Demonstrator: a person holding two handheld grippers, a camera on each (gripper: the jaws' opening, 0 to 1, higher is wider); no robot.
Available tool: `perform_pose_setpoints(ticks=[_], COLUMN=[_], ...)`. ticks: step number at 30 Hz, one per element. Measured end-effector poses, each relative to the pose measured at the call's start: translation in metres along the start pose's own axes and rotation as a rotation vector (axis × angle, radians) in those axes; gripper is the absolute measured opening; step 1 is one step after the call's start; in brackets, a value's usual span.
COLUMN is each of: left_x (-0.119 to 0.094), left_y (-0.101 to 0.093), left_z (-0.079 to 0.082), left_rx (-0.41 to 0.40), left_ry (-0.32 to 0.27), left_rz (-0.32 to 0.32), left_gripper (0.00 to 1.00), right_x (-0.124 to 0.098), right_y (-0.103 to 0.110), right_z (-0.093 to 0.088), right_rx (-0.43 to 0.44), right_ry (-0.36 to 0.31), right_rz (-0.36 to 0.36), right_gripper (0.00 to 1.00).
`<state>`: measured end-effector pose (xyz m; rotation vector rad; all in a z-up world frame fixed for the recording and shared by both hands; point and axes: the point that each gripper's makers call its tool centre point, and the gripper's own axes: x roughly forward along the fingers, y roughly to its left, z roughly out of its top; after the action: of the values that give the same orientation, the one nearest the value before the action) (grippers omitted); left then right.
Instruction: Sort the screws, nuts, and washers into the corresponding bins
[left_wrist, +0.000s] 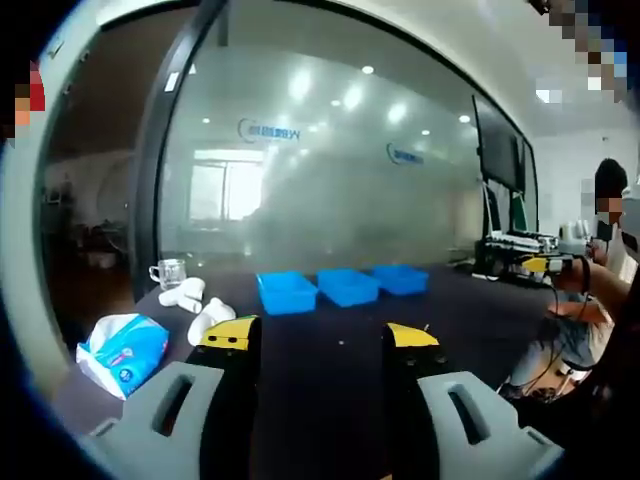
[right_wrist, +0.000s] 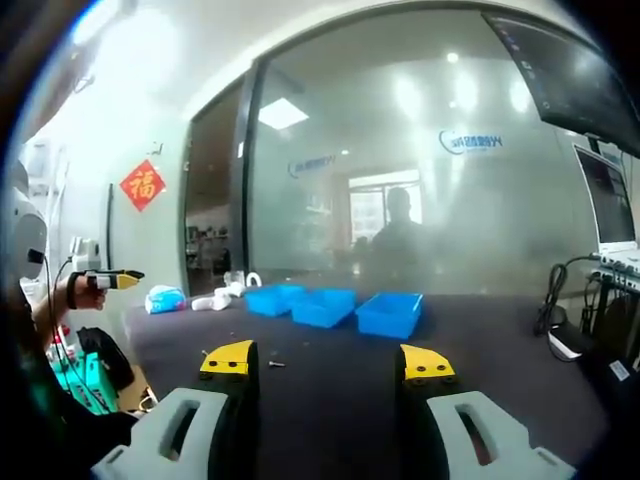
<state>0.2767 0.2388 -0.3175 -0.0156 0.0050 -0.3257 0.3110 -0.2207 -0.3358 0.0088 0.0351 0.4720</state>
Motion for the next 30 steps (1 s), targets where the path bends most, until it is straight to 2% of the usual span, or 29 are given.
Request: perform_pose_setpoints(ticks=[17,24,26,30], left_x=[0.003,0.006,0.008,0.011], left_y=[0.001,-0.001,-0.005,-0.006], left_z=[-0.003,-0.006,-0.013,-0.015], left_rx=[0.0,0.009,0.001,0.01], left_ry=[0.012,0.028,0.057,0.074], left_rz=[-0.01,-0.031,-0.068,-0.092], left_gripper=[0.49,0.49,0.49,0.49], right_x=[0.019,0.036,0.04,0.05], right_y=[0.012,0.022,0.025,0.036], right_z=[-0.005,-0.009,-0.011,-0.014], right_rx=[-0.029,-0.041,-0.043,-0.055], right_ry=[0.045,0.085,0.1,0.137], right_rz=[0.061,0.125,0.149,0.21], right_gripper=[0.51,0.51,0.52,0.52])
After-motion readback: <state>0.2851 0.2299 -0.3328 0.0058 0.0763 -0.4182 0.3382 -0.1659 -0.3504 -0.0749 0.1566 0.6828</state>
